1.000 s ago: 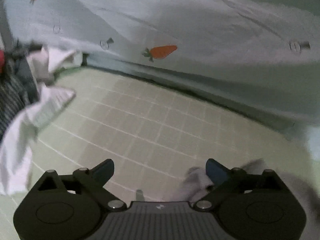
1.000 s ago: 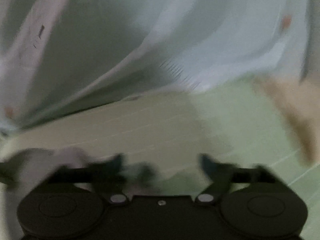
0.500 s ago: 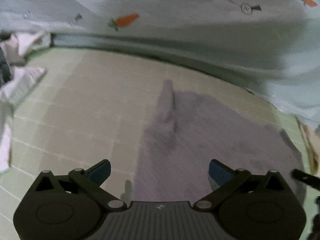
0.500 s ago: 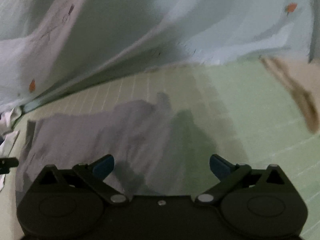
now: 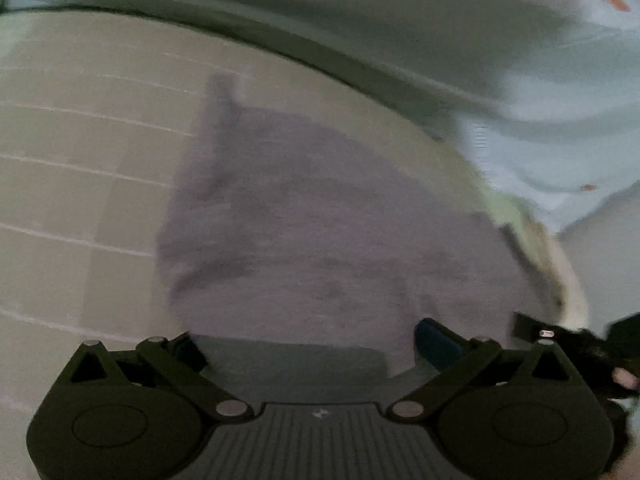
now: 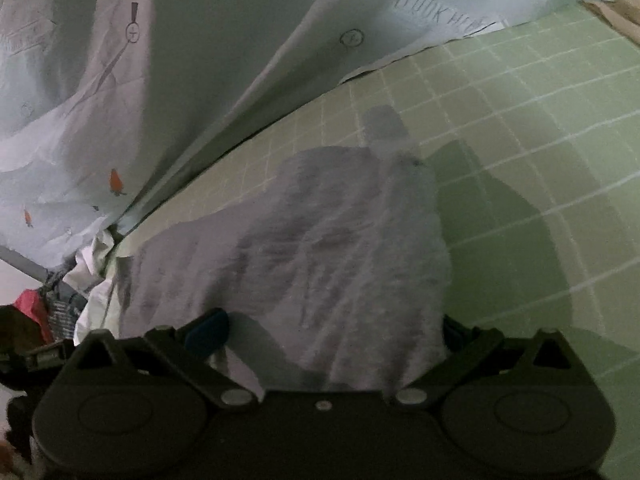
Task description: Fold clothes
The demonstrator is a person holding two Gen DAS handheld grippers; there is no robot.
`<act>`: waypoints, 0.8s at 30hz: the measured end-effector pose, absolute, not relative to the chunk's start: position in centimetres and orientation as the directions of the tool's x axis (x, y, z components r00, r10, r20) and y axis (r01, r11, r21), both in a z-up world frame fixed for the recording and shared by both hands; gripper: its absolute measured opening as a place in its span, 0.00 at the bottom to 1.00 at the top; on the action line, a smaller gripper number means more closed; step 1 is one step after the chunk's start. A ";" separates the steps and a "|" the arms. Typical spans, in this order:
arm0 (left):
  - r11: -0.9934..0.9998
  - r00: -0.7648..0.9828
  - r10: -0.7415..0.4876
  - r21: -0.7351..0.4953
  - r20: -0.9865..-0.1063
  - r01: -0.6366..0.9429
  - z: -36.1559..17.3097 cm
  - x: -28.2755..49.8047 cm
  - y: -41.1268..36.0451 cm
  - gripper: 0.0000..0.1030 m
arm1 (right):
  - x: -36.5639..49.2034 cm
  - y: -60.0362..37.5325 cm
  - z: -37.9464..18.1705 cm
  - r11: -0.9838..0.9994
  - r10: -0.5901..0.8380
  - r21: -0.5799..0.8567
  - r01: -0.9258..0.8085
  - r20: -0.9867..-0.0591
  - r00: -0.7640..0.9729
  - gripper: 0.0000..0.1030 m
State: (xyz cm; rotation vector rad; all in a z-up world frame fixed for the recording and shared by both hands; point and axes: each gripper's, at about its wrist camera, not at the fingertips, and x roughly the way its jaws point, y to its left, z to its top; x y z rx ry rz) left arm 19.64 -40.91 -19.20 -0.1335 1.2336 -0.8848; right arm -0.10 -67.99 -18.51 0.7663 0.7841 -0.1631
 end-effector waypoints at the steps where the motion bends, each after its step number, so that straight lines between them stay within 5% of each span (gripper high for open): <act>1: 0.665 0.064 -0.655 -0.534 -0.753 0.522 -19.2 19.4 -41.0 0.99 | 0.2 -67.7 -18.5 0.721 0.142 0.563 0.404 -0.691 0.709 1.00; 4: 0.646 0.077 -0.662 -0.515 -0.746 0.564 -19.1 18.3 -41.0 0.90 | 1.4 -66.5 -18.7 0.721 0.173 0.569 0.396 -0.701 0.691 1.00; 6: 0.643 0.071 -0.674 -0.538 -0.735 0.545 -19.2 18.0 -40.3 0.64 | 1.4 -65.3 -18.8 0.708 0.199 0.592 0.386 -0.691 0.695 0.96; 8: 0.648 0.063 -0.689 -0.575 -0.722 0.499 -19.2 17.9 -39.4 0.52 | 0.9 -64.0 -18.5 0.698 0.198 0.603 0.385 -0.680 0.706 0.79; 9: 0.647 0.066 -0.694 -0.581 -0.717 0.493 -19.0 17.5 -38.8 0.48 | 0.4 -63.4 -18.3 0.689 0.192 0.612 0.388 -0.671 0.716 0.61; 10: 0.650 0.074 -0.691 -0.574 -0.719 0.498 -18.6 16.8 -38.3 0.46 | -0.3 -62.8 -18.2 0.666 0.189 0.633 0.395 -0.656 0.731 0.50; 13: 0.667 0.107 -0.671 -0.535 -0.733 0.518 -17.2 13.7 -37.1 0.42 | -2.9 -60.9 -17.7 0.614 0.209 0.681 0.398 -0.627 0.751 0.46; 24: 0.641 0.075 -0.659 -0.507 -0.748 0.576 -13.5 3.8 -35.8 0.40 | -16.2 -57.6 -15.5 0.516 0.169 0.726 0.455 -0.607 0.776 0.45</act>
